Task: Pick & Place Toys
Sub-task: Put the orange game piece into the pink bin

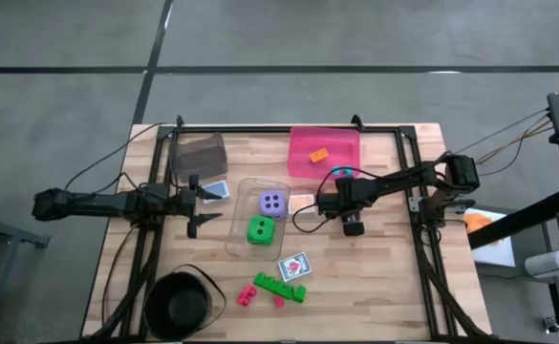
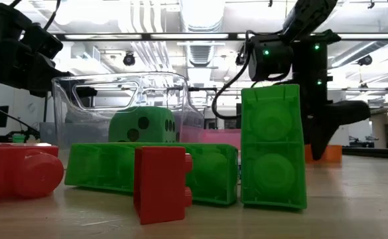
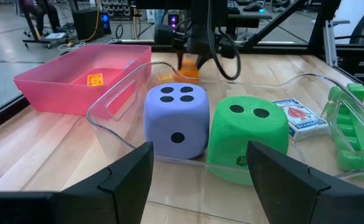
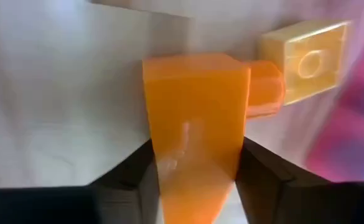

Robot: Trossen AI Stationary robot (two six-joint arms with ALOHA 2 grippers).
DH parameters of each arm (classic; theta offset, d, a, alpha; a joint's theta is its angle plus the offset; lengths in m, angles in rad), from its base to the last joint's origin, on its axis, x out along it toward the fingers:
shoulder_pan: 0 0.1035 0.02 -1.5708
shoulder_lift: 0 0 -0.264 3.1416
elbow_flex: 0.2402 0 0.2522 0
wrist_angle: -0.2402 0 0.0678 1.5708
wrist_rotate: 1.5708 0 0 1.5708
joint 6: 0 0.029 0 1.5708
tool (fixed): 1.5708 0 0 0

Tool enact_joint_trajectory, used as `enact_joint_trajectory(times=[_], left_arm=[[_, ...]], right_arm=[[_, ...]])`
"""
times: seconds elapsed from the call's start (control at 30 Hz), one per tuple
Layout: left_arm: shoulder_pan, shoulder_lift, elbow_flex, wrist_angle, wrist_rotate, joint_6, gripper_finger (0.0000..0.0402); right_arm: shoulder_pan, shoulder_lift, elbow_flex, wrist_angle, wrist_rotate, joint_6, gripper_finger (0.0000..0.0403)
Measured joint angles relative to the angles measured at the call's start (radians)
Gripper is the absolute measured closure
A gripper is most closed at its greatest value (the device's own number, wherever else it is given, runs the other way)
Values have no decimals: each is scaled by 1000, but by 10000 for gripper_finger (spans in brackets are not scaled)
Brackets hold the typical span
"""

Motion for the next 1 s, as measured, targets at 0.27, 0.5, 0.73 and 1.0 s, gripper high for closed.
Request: enact_joint_trajectory(times=[0.27, 0.5, 0.73, 1.0], left_arm=[[0, 0, 0, 0, 0, 0, 144], [0, 0, 0, 0, 0, 0, 144], [0, 0, 0, 0, 0, 0, 144], [0, 0, 0, 0, 0, 0, 144]], right_arm=[[28, -56, -2, -8, -68, 103, 251], [83, -136, -1, 6, -68, 183, 251], [166, -201, -16, 251, -50, 237, 251], [254, -208, -37, 641, -46, 196, 251]])
